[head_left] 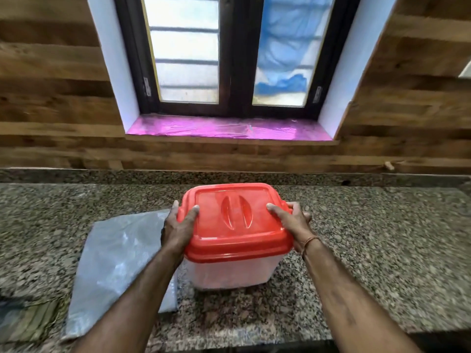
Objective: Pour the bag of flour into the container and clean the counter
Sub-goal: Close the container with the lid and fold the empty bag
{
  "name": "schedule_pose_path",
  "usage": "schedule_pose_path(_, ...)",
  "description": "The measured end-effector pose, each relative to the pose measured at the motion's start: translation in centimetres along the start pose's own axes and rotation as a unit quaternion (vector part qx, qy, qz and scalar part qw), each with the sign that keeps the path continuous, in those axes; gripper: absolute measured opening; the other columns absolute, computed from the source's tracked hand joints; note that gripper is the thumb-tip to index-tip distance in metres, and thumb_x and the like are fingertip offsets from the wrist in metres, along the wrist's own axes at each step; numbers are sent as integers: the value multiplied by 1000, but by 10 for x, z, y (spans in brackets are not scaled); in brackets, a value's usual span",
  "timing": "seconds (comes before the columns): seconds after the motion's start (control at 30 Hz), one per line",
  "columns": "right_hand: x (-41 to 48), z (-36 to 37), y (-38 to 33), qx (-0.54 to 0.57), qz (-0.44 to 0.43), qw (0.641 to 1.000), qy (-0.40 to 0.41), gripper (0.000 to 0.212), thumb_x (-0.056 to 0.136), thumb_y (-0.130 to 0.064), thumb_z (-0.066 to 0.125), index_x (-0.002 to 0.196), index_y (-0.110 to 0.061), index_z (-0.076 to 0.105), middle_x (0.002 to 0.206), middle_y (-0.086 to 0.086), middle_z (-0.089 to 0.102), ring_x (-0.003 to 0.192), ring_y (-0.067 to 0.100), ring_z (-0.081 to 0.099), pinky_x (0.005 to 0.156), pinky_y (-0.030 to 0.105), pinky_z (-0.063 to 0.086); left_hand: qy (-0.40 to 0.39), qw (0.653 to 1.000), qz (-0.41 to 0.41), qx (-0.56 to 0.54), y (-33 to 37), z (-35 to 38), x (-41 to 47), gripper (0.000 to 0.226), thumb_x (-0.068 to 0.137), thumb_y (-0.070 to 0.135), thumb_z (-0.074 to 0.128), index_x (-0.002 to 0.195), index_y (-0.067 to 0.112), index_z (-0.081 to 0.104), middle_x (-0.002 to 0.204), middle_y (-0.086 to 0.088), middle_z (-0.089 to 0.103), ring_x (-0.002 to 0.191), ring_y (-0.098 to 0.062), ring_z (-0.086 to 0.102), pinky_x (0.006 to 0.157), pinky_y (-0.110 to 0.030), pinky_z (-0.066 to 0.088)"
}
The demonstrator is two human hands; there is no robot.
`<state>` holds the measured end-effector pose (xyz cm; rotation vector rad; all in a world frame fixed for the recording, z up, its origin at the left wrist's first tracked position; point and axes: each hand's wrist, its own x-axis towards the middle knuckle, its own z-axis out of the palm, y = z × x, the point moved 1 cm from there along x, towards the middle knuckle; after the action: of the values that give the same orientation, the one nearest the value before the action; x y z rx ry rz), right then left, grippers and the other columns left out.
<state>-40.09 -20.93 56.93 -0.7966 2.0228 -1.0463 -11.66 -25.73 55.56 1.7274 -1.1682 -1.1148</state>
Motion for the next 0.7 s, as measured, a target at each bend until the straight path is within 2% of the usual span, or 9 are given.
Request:
schedule_pose_path(0.07, 0, 0, 1, 82, 30, 996, -10, 86, 64, -55, 90, 124, -25, 37, 124, 8, 45, 99, 27, 61, 61, 29, 55, -8, 998, -49, -39, -2, -2, -1, 114, 62, 87, 69, 150, 19, 47, 142, -12, 61, 122, -34, 62, 104, -44, 51)
schedule_pose_path(0.1, 0, 0, 0, 89, 35, 995, 4, 87, 64, -52, 92, 120, -20, 35, 118, 10, 51, 93, 26, 64, 62, 30, 55, -3, 995, -79, -55, -1, -3, -5, 117, 54, 88, 72, 142, 12, 56, 129, -15, 68, 110, -34, 68, 95, -44, 57)
schedule_pose_path(0.2, -4, 3, -1, -64, -16, 990, 127, 84, 60, -73, 82, 110, -10, 58, 108, 8, 69, 94, 29, 68, 77, 33, 54, 52, 996, -61, 23, 5, -10, -12, 95, 60, 82, 73, 116, 6, 71, 108, -16, 73, 95, -31, 70, 76, -35, 54)
schedule_pose_path(0.3, -9, 5, -2, -87, -51, 988, 118, 83, 65, -74, 78, 121, -16, 62, 114, 8, 71, 97, 29, 67, 68, 31, 49, 97, 990, 12, 107, 9, -11, -17, 100, 60, 88, 65, 121, 8, 66, 117, -18, 67, 104, -35, 65, 83, -40, 54)
schedule_pose_path(0.4, -7, -3, -5, -97, -56, 992, 64, 76, 73, -70, 76, 122, -17, 52, 114, 8, 68, 91, 26, 64, 63, 30, 43, 79, 992, 22, 99, 14, -8, -24, 83, 84, 62, 70, 141, 5, 50, 133, -21, 61, 119, -37, 60, 83, -34, 42)
schedule_pose_path(0.5, -14, 0, -13, -173, -90, 978, 67, 62, 90, -63, 62, 130, -17, 53, 115, 10, 69, 90, 27, 63, 65, 27, 42, 80, 988, 47, 121, 15, -8, -23, 73, 91, 55, 66, 142, 4, 50, 130, -21, 64, 116, -37, 63, 81, -34, 44)
schedule_pose_path(0.57, -22, 9, -15, -234, -116, 961, 91, 55, 103, -52, 47, 144, -15, 49, 126, 14, 67, 102, 30, 64, 70, 26, 36, 85, 982, 78, 147, 13, -6, -24, 62, 95, 51, 61, 134, 3, 54, 124, -22, 66, 109, -39, 65, 83, -35, 49)
schedule_pose_path(0.63, -29, 17, -19, -264, -130, 949, 110, 52, 108, -43, 37, 150, -12, 42, 135, 16, 63, 115, 32, 63, 76, 30, 33, 90, 972, 124, 176, 12, 0, -24, 51, 99, 46, 53, 126, 3, 56, 119, -22, 67, 102, -40, 66, 83, -42, 54)
schedule_pose_path(0.7, -30, 15, -20, -262, -128, 952, 93, 50, 109, -41, 34, 149, -11, 39, 135, 16, 62, 113, 32, 62, 76, 31, 33, 89, 969, 132, 186, 12, 4, -25, 53, 101, 45, 50, 132, 3, 53, 124, -23, 66, 105, -41, 65, 85, -43, 53)
